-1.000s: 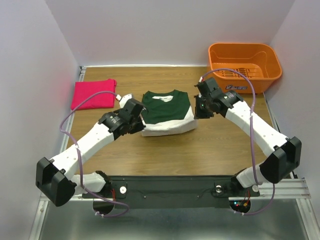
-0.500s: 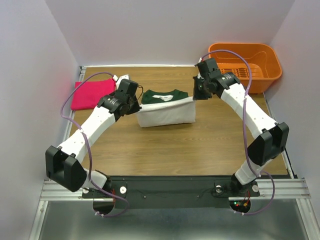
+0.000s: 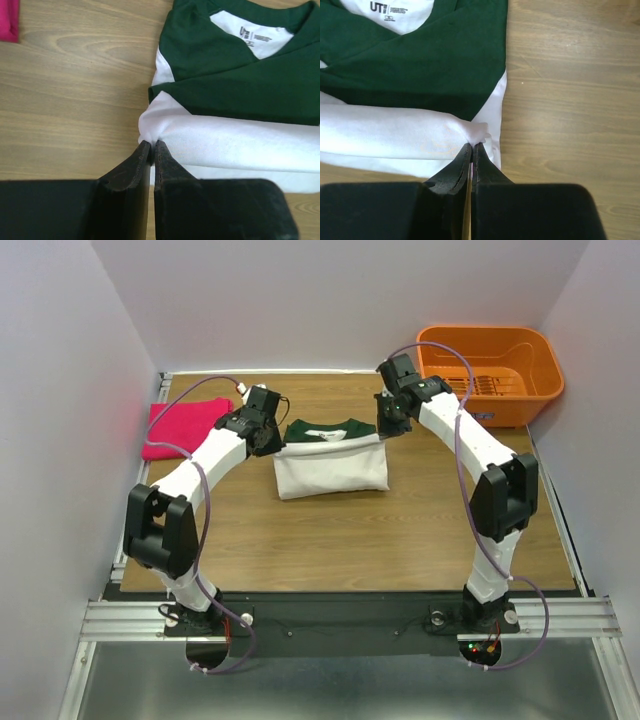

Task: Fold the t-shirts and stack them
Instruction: Fold the tshirt

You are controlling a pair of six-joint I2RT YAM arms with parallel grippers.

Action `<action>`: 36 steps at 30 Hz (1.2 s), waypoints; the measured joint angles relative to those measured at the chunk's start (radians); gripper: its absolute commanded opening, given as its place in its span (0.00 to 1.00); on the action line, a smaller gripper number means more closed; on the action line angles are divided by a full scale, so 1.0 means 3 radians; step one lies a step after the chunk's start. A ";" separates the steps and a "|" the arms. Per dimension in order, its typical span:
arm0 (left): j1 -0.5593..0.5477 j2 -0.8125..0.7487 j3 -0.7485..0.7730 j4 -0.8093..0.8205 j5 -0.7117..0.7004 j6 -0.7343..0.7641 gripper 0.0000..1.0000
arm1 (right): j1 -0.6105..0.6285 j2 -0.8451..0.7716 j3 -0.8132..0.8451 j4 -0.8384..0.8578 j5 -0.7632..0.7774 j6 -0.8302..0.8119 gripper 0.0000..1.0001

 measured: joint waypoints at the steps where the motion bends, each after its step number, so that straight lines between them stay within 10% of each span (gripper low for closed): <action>1: 0.0020 0.0070 0.0006 0.0025 0.0010 0.0019 0.00 | -0.0001 0.0053 0.0023 0.0006 0.0004 -0.0009 0.01; 36: 0.0351 0.1297 0.0689 0.0760 0.0174 0.0229 0.00 | -0.0156 0.1371 0.0984 0.0468 0.0139 -0.0333 0.08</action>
